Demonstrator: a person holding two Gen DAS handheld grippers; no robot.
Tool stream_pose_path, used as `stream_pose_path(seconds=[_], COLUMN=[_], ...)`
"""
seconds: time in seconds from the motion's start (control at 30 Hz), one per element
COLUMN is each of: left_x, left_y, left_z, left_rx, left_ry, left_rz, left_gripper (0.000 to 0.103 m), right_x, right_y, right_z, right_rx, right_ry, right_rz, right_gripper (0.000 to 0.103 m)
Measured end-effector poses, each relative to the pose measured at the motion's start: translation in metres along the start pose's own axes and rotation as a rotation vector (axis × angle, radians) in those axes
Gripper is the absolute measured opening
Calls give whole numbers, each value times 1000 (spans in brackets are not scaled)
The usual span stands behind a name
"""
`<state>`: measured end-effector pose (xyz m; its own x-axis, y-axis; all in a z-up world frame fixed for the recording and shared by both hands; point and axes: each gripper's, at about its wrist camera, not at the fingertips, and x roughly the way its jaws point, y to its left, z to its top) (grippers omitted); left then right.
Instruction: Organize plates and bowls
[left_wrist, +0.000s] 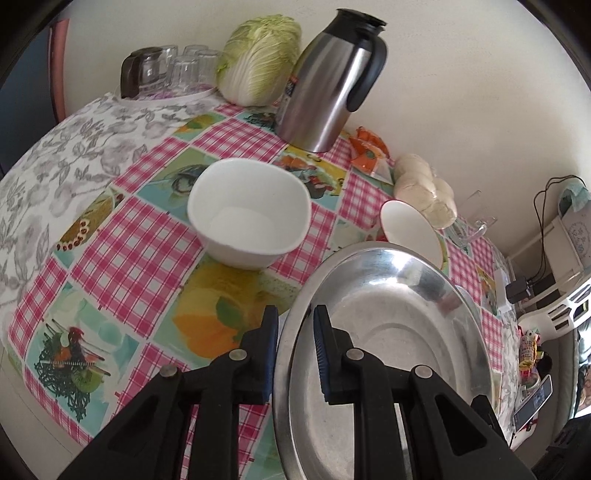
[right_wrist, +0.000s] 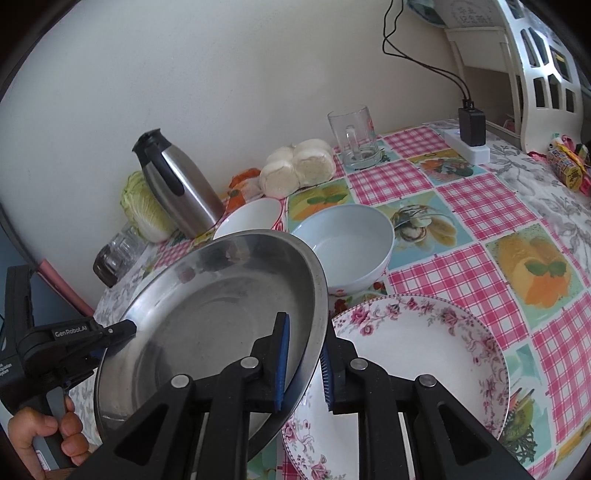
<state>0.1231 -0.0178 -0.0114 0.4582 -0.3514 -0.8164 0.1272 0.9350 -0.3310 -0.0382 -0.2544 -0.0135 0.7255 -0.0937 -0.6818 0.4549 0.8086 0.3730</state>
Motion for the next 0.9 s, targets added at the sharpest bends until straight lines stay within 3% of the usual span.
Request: stream_pose_path(seconds=[0.43,0.9], left_x=[17,33], left_y=[34,21], left_z=[2,0], left_rx=[-100,-27], left_ry=[37,20], left_rz=[36,93], left_gripper=[19,21], right_x=[29,44], right_y=[21,18], right_z=[-14,-12], right_rx=[-78,-82], right_ry=[86,94], right_rz=[-2,-51], right_gripper=[18,19])
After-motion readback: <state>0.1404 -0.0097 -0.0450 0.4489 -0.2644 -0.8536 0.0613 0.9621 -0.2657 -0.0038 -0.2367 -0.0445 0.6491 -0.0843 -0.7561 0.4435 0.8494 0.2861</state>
